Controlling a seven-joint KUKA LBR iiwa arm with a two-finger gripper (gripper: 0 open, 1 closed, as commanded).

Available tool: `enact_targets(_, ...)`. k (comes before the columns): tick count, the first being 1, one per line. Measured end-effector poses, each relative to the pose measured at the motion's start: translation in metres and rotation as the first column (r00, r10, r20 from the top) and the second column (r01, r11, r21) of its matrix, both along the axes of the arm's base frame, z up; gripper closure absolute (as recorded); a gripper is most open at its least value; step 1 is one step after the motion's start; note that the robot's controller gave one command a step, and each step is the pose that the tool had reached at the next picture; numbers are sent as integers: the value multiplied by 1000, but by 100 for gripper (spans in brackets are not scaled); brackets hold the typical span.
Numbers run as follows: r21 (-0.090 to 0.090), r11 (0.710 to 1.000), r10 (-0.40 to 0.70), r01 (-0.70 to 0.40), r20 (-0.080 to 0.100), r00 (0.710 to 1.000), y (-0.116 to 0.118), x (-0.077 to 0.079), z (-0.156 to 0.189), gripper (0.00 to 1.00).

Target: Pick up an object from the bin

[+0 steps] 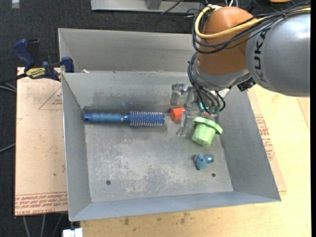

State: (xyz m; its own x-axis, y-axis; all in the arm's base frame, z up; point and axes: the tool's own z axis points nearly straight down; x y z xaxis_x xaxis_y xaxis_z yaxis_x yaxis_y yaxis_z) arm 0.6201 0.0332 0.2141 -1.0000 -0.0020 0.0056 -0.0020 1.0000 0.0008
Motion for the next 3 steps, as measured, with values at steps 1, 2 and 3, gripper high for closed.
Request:
enact_targets(1,-1,996,90,-90,0,996,-51,25,-107,0)
enact_targets(2,0,842,539,-539,3,842,-114,-38,-146,0)
enact_targets(3,0,707,707,-707,12,707,-161,36,-138,0)
